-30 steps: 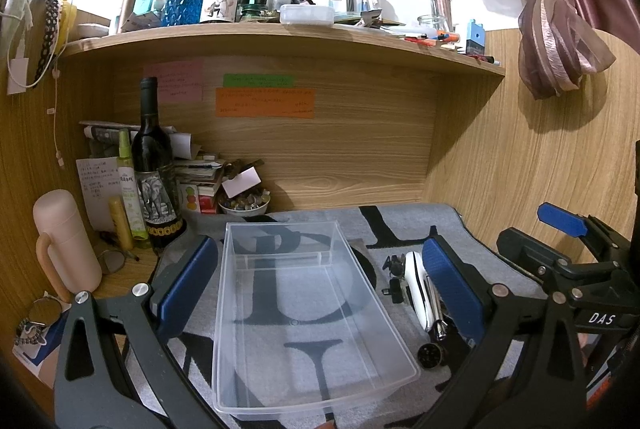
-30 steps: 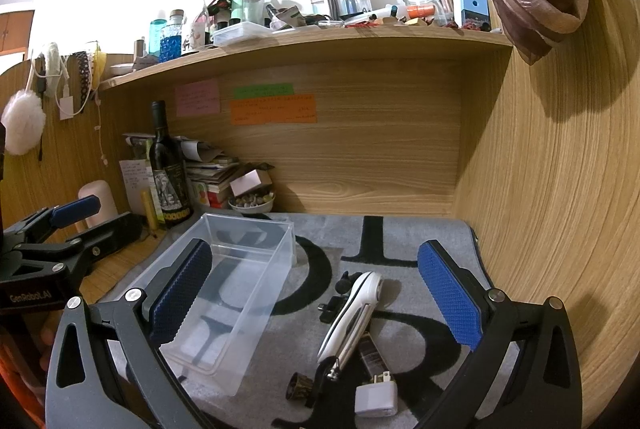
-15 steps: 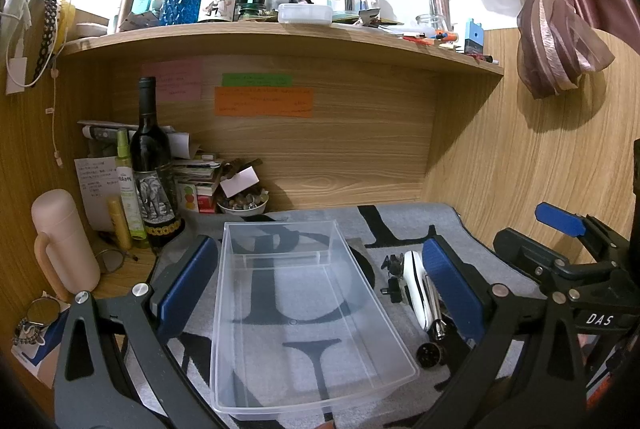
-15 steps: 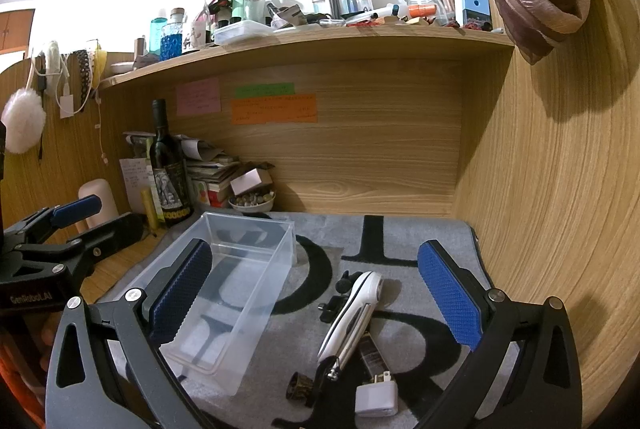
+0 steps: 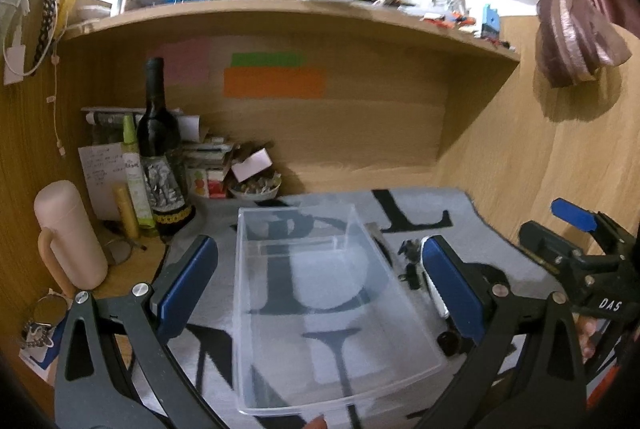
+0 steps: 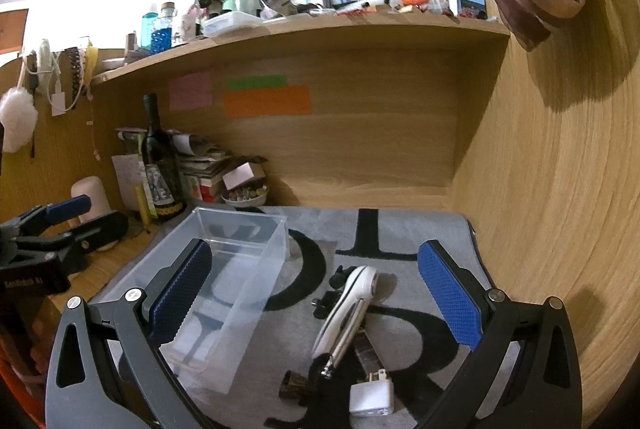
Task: Organize rigid objects
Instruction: 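Grasp the clear plastic box rim with the left gripper while the right gripper grasps the white plug adapter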
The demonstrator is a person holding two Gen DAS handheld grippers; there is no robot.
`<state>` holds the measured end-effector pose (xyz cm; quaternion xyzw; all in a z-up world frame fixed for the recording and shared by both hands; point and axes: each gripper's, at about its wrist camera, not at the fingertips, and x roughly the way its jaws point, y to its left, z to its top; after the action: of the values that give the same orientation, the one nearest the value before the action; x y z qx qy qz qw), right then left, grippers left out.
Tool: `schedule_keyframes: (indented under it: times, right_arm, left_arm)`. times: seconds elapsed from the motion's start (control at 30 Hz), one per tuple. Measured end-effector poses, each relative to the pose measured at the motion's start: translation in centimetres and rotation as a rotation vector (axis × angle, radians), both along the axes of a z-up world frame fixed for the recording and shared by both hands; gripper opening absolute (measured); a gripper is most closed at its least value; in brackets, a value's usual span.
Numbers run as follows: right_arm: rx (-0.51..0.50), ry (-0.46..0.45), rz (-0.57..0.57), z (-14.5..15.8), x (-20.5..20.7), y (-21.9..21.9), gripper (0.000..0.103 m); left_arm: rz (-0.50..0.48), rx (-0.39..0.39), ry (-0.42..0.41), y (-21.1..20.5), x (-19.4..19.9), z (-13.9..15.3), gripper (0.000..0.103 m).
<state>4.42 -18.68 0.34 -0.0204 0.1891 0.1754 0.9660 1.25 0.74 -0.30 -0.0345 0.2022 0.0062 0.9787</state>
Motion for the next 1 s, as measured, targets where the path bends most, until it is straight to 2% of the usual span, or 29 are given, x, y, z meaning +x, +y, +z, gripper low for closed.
schedule_keyframes:
  times: [0.23,0.27,0.33,0.53,0.67,0.83,1.0]
  right_arm:
    - [-0.005,0.058,-0.043,-1.2,1.5,-1.2,0.103]
    - [-0.005,0.066,-0.052,-1.4,1.7,-1.4,0.103]
    - [-0.006,0.079,-0.066,-1.7,2.0,-1.7,0.103]
    - [-0.031,0.133,-0.111,-2.8,2.7,-3.1,0.102]
    - [-0.064,0.18,-0.144,-3.9,3.0,-4.1,0.096]
    - [-0.095,0.244,-0.163,-5.2,3.5,-4.8,0.089]
    - [-0.109,0.294,-0.17,-6.3,4.0,-5.1,0.085]
  left_arm:
    - [0.01,-0.024,0.128,3.0,2.3,-1.3,0.103]
    - [0.013,-0.034,0.147,3.6,2.7,-1.6,0.101]
    - [0.025,-0.042,0.177,4.4,3.1,-1.9,0.087]
    - [0.07,-0.058,0.256,6.9,4.7,-3.0,0.087]
    - [0.047,-0.064,0.334,7.7,5.9,-3.7,0.084]
    - [0.007,-0.059,0.442,8.0,7.5,-5.0,0.069]
    - [-0.032,-0.097,0.534,8.2,8.9,-6.5,0.055]
